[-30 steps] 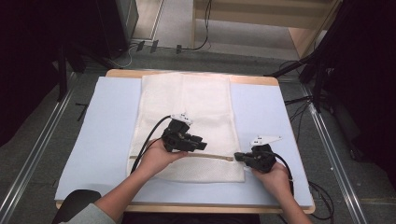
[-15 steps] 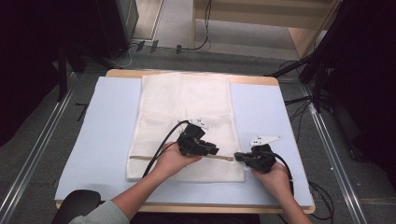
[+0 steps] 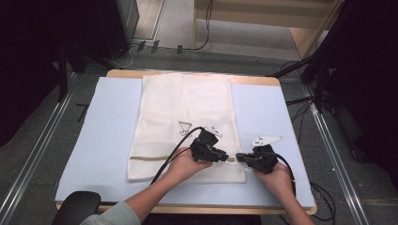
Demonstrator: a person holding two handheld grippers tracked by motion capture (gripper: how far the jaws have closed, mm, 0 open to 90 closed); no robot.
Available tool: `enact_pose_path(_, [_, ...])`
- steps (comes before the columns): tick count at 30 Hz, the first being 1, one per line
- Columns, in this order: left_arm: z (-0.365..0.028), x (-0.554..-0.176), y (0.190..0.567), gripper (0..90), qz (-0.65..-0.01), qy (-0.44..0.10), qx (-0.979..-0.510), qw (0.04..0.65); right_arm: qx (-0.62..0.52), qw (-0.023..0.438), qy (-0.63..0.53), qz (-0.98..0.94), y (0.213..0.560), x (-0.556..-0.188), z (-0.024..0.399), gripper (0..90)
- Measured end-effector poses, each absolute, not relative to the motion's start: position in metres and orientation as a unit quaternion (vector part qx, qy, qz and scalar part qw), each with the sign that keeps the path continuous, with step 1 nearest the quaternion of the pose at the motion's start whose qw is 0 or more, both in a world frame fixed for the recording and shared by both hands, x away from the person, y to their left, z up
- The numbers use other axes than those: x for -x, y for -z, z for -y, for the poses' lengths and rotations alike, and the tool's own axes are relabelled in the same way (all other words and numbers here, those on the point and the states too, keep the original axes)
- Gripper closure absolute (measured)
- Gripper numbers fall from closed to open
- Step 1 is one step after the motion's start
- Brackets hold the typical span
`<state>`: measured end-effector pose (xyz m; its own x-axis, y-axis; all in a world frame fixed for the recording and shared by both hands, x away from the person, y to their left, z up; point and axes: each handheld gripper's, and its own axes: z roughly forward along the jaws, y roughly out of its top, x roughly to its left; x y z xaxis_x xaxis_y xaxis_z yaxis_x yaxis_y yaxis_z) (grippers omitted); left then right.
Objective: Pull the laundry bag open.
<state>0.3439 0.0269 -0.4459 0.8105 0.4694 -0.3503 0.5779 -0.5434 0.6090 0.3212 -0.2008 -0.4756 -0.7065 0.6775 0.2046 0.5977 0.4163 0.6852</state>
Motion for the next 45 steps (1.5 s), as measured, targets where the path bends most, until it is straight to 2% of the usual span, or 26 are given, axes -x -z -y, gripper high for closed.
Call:
enact_pose_path(10, [-0.018,-0.349,0.463,76.5,-0.311,0.078,-0.878,0.355,-0.378,0.053,-0.384,-0.841,0.476,-0.321,0.201,89.9])
enact_pose_path(17, [-0.014,-0.349,0.468,76.6,-0.311,0.091,-0.873,0.364,-0.379,0.054,-0.384,-0.84,0.476,-0.321,0.201,89.9])
enact_pose_path(23, [-0.01,-0.35,0.47,79.3,-0.314,0.095,-0.868,0.372,-0.378,0.055,-0.383,-0.841,0.476,-0.321,0.2,89.9])
enact_pose_path(31, [-0.009,-0.354,0.472,88.3,-0.322,0.11,-0.864,0.37,-0.373,0.058,-0.387,-0.841,0.477,-0.32,0.201,89.9])
enact_pose_path(45, [-0.022,-0.357,0.465,88.8,-0.326,0.119,-0.868,0.356,-0.369,0.068,-0.388,-0.842,0.478,-0.318,0.202,90.0])
